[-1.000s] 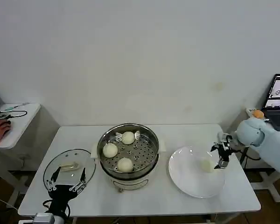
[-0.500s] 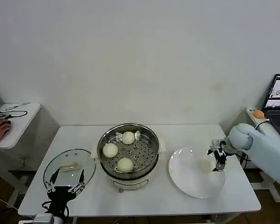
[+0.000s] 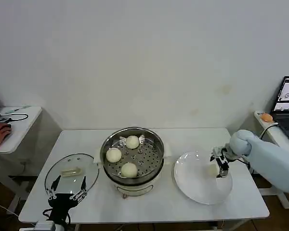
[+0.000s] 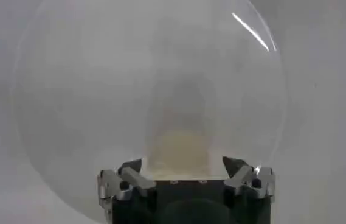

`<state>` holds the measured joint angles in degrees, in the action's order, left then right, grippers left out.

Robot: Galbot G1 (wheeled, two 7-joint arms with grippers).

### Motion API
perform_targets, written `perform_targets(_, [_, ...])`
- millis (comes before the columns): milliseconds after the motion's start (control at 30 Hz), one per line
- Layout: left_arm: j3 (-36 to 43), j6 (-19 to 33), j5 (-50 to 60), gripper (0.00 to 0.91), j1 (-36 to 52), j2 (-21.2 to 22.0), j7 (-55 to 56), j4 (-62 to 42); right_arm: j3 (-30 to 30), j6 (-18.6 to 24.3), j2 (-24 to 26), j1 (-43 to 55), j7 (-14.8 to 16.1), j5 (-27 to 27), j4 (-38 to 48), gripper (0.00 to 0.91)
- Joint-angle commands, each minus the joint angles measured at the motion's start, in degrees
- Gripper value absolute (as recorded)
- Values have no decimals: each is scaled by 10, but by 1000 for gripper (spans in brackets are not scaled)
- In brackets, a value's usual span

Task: Take steamed baozi put them in steamer then cover it.

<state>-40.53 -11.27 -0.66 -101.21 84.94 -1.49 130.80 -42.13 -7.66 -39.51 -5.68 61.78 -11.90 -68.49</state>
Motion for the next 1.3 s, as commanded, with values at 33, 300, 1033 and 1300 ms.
perform_targets(33, [-1, 0, 1, 907, 0, 0, 0, -1, 1, 10, -4, -6, 3, -16, 9, 907])
perform_targets(300, [1, 0, 1, 907, 1, 1, 0, 0, 5, 10, 13, -11, 7, -17, 0, 907])
perform_targets(1033, [10, 1, 6, 907, 3, 2, 1, 2, 24, -6, 52, 7, -6, 25, -46, 675])
perform_targets(1300, [13, 1, 4, 907, 6, 3, 1, 3, 28, -26, 72, 19, -4, 42, -91, 665])
